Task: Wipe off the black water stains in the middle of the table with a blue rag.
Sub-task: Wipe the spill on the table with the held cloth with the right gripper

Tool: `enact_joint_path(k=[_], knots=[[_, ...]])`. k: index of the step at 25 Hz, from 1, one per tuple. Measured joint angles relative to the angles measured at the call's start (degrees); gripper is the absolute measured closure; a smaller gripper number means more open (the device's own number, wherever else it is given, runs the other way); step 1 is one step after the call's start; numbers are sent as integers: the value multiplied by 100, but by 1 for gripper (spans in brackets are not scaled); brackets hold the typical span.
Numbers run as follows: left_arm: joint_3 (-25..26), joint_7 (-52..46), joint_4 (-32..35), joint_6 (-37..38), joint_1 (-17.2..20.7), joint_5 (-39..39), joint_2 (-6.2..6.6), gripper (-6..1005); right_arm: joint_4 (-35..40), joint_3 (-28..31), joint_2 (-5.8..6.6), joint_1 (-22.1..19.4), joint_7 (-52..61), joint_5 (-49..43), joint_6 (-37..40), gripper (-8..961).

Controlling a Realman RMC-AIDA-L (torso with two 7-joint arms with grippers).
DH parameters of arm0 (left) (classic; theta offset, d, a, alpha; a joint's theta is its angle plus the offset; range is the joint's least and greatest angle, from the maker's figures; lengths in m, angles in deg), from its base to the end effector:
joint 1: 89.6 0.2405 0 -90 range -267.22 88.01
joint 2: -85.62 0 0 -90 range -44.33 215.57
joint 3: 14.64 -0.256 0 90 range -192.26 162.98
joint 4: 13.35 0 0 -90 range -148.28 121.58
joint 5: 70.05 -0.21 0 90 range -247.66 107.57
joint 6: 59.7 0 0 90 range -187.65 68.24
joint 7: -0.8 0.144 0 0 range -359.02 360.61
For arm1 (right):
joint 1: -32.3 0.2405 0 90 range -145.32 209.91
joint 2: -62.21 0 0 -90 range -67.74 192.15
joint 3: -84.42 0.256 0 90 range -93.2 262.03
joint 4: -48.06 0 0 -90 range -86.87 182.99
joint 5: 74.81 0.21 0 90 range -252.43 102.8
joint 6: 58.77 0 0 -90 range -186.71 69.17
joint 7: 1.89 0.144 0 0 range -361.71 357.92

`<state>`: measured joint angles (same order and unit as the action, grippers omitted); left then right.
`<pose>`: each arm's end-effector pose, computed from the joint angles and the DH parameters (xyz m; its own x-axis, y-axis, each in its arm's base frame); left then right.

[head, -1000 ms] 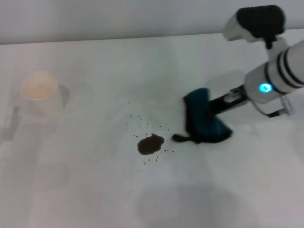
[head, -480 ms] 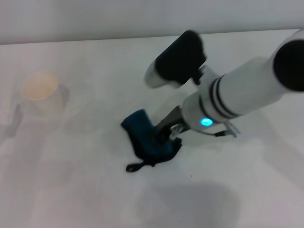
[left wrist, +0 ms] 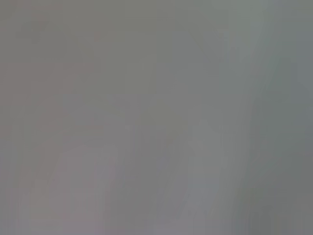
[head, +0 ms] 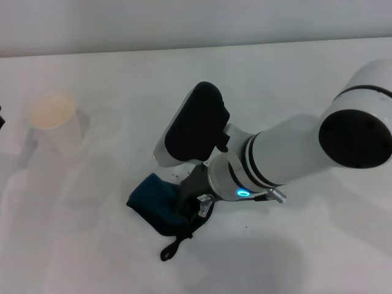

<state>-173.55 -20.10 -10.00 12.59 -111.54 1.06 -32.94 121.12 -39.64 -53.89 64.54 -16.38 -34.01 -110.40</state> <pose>-0.3559 0.2969 -0.0092 0.6219 0.0209 0.7828 0.7744 -0.1647 -0.6108 0.1520 0.3032 -0.1329 0.8689 -0.4743 0.1416 -0.4012 -0.8423 -0.3600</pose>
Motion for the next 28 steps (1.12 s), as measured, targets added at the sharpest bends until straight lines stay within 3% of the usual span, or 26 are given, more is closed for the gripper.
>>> enact_joint_path(k=[8, 14, 22, 28], knots=[[-19, -78, -1, -7, -59, -18, 0, 111, -406, 84, 13, 45, -9, -27, 331, 873], [-17, -116, -1, -2, -57, -37, 0, 111, -736, 590, 58, 61, -19, -109, 324, 874], [-26, -230, -58, 9, -72, -70, 7, 111, -782, 1281, 46, -5, 39, -997, 13, 875], [-17, -489, -174, 13, -76, -71, 3, 111, -681, 869, -4, 126, 16, -775, 109, 872]])
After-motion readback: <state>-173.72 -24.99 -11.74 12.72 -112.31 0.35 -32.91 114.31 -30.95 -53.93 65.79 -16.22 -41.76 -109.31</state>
